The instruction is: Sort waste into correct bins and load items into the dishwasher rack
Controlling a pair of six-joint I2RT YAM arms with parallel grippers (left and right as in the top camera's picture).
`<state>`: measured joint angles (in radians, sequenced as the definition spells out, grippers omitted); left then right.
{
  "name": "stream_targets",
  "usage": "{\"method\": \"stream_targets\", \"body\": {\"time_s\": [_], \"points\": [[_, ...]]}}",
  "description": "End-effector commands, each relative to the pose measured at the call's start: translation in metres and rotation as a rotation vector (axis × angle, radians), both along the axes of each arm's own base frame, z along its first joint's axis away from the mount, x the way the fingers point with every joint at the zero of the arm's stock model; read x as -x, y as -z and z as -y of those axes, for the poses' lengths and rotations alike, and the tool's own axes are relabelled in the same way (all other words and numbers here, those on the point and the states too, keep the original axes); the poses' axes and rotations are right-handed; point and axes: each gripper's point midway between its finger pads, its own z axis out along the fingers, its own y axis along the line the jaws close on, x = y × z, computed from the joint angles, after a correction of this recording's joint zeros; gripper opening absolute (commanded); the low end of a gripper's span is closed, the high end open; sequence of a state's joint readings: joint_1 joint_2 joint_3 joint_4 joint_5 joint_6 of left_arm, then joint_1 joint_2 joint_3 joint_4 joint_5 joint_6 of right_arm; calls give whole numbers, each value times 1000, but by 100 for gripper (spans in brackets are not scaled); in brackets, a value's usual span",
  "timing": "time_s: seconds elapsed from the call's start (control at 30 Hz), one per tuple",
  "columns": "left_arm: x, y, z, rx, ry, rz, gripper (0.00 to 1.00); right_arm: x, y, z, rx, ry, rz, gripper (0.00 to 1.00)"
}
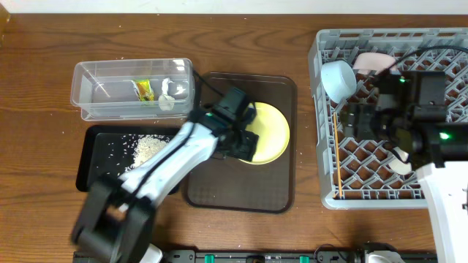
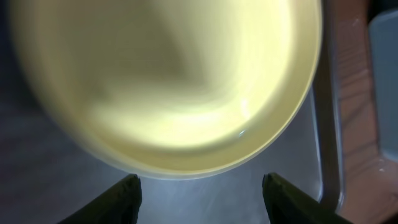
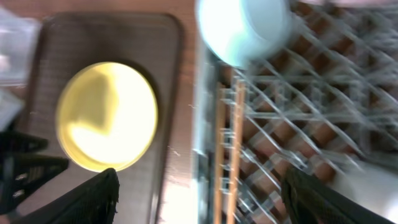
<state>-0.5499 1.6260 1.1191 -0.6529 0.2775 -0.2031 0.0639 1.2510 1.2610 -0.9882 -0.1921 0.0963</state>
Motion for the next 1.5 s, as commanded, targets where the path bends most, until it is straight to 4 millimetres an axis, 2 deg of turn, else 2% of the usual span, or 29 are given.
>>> {"method": "stream_targets", "body": {"time_s": [0.0, 0.13, 0.27, 0.33, 0.37, 0.47, 0.57, 0.67, 0.9, 0.93, 1.1, 1.27, 1.33, 1.47], "points": [[-8, -30, -33, -50, -79, 94, 66, -4, 7, -38, -52, -133, -10, 82], [-2, -51, -71, -87, -169, 105, 66, -12, 27, -77, -46, -238, -37, 82], [1, -62, -113, -89, -348, 67, 68, -24, 63, -101, 6, -287, -95, 80], [2, -64, -134, -88, -448, 42, 71, -30, 81, -110, 27, -302, -121, 77], [3, -64, -145, -88, -502, 27, 74, -35, 97, -113, 54, -292, -143, 71], [4, -63, -163, -95, -568, 1, 75, -46, 128, -111, 110, -206, -191, 70], [7, -61, -172, -103, -598, -16, 75, -52, 159, -117, 120, -173, -238, 70], [7, -61, -173, -105, -601, -19, 75, -53, 186, -125, 107, -181, -284, 69], [7, -61, -173, -105, -601, -19, 76, -41, 228, -129, 123, -147, -394, 61], [7, -61, -173, -105, -601, -19, 76, -39, 233, -128, 123, -135, -412, 56], [7, -61, -173, -105, -601, -20, 76, -32, 237, -130, 110, -137, -449, 26], [7, -61, -173, -105, -601, -20, 76, -32, 232, -128, 105, -123, -452, 4], [7, -61, -173, -105, -601, -20, 76, -33, 225, -126, 103, -119, -446, 1], [7, -61, -173, -105, -601, -20, 76, -41, 190, -121, 86, -117, -383, 1]]}}
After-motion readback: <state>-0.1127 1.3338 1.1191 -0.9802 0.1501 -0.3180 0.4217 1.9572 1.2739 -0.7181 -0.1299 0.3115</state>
